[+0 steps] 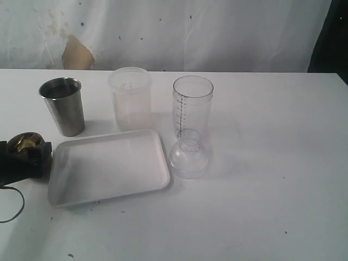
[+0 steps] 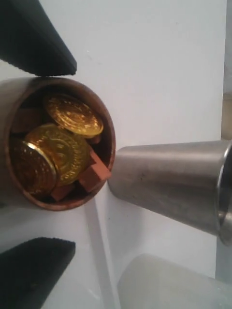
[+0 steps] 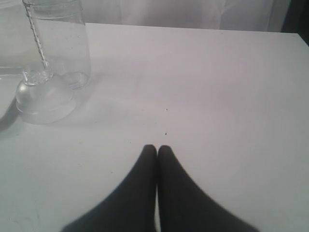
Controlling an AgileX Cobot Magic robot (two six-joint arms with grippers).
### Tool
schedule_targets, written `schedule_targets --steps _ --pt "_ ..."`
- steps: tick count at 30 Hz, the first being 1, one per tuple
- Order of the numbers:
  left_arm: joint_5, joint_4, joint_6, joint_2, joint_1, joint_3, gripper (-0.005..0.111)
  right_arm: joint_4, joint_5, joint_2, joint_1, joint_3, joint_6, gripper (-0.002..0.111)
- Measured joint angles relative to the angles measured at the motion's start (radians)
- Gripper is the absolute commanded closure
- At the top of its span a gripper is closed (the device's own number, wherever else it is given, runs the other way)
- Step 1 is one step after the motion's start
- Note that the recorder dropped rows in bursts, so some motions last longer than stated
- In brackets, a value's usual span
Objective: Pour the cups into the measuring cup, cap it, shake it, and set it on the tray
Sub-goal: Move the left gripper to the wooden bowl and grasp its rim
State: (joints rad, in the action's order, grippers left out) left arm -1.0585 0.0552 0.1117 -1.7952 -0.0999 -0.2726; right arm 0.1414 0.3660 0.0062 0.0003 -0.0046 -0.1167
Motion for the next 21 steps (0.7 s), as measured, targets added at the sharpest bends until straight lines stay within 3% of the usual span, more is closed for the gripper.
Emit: schedule_targets --steps 6,21 --pt "-0.123 -0.015 -0.005 -0.113 0.000 0.000 0.021 0.000 0.000 0.000 0.000 0.000 0.000 0.108" --pt "-0.148 -0.043 -0.014 -0.219 0.000 -0.049 0.021 0.000 0.000 0.000 0.000 0.000 0.019 0.108"
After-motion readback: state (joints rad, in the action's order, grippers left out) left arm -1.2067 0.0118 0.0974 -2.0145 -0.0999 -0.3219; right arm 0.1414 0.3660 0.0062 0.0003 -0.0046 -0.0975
